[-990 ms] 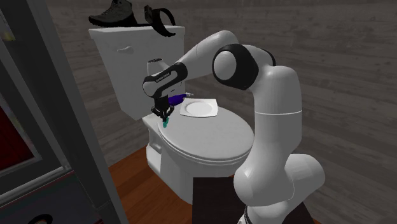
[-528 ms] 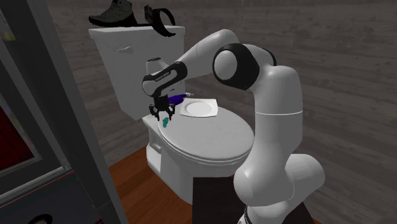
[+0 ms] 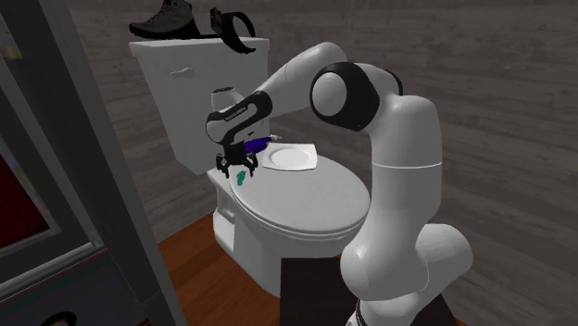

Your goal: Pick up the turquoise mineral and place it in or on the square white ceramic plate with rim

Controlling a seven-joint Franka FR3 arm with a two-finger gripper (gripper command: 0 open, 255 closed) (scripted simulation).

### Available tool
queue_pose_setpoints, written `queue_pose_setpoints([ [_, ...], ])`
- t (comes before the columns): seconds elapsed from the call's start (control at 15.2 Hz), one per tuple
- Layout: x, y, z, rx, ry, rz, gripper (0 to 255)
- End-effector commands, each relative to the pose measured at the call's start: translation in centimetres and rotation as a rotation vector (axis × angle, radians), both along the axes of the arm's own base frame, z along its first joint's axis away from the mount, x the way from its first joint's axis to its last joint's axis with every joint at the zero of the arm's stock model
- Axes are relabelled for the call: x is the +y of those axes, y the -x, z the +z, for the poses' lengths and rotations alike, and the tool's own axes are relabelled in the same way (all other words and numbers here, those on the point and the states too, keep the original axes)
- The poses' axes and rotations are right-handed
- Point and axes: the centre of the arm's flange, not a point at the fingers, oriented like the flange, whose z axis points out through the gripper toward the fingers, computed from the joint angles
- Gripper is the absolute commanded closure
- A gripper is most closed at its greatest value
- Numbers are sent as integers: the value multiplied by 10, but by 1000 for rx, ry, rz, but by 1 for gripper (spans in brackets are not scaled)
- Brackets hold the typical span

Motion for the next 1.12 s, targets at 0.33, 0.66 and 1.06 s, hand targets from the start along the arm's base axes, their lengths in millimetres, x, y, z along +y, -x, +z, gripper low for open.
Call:
queue_pose_setpoints([
  [0.33,0,0,-14,0,0,0,0],
  [0.66,0,0,-14,0,0,0,255],
  [1.06,1,-1,-17,0,0,0,255],
])
